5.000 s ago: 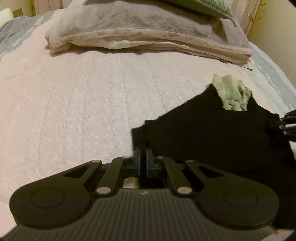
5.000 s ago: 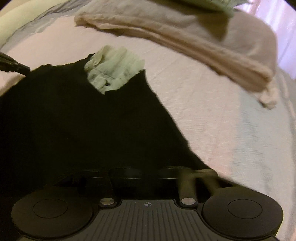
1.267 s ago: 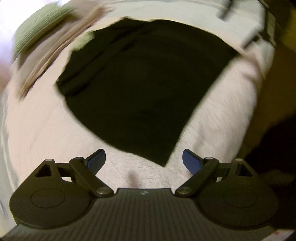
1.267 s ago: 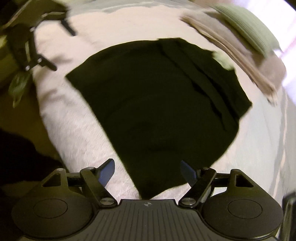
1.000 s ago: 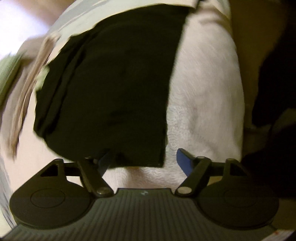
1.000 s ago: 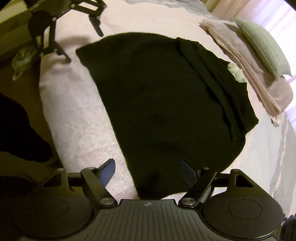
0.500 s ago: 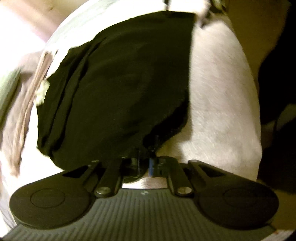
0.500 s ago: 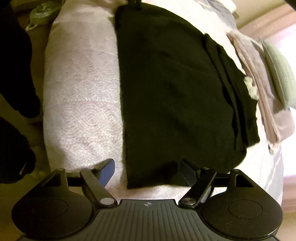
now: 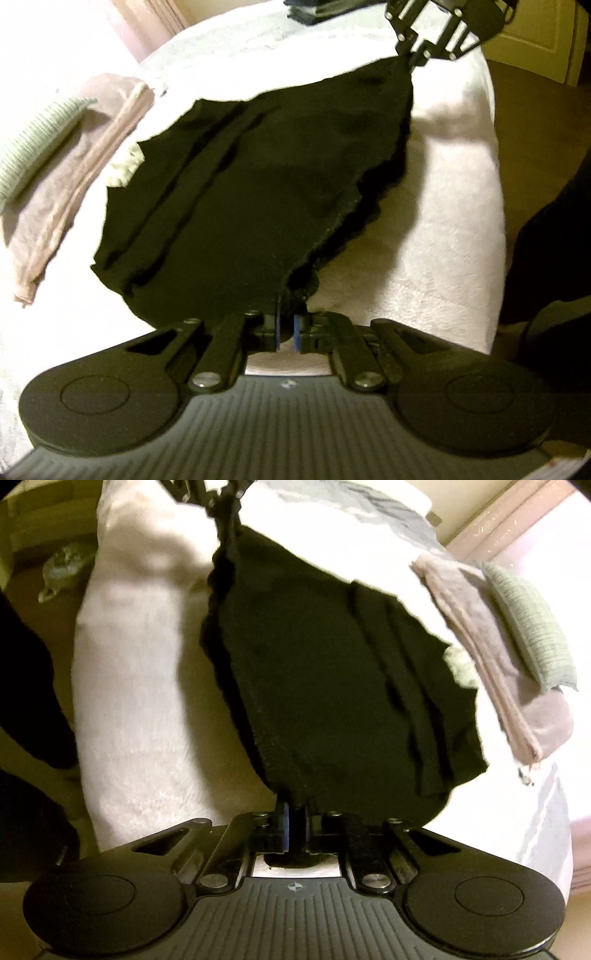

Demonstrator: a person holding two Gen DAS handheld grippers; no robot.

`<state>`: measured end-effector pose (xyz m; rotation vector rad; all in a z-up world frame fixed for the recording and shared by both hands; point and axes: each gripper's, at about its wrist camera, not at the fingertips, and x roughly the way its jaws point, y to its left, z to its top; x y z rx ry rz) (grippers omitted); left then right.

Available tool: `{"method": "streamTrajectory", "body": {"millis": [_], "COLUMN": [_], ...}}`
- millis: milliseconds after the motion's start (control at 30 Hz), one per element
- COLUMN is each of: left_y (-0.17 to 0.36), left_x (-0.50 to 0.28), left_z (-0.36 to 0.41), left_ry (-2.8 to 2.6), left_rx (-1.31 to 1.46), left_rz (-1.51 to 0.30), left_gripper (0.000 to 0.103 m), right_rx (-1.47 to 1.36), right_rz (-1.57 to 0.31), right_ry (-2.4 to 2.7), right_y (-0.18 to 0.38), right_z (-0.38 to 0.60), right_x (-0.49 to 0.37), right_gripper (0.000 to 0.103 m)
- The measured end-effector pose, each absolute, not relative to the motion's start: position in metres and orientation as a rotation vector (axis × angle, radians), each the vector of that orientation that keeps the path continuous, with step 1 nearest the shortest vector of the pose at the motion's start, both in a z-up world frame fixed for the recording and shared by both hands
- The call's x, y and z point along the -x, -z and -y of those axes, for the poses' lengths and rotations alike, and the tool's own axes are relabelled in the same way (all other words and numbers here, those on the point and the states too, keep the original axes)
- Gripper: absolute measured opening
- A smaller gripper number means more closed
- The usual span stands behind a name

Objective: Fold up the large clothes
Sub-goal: 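Grasp the black sweater hem with both grippers and fold it toward the collar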

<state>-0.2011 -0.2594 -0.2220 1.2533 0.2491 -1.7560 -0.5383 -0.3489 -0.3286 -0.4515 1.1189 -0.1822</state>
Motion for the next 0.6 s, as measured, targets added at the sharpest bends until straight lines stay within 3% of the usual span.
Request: {"method": "streamTrajectory", "body": {"millis": [300,600], "left_y": [0.176,0.153], "left_x": [0.219,0.253], "left_z": [0.218,0.166], "left_ry": [1.736,1.703], "left_rx": [-1.222,-1.151], "left_rz": [-0.247,-0.481], "left_gripper": [0.002,0.002], "right_rx": [0.417,0.272], "right_rz": [-1.116,-1.181], "right_ry": [0.121,0.048], "right_y": [0.257,0.238], "right_z": [0.312,0.275], "right_x": [0.549,0.578], "right_gripper": [0.003,0.003]}}
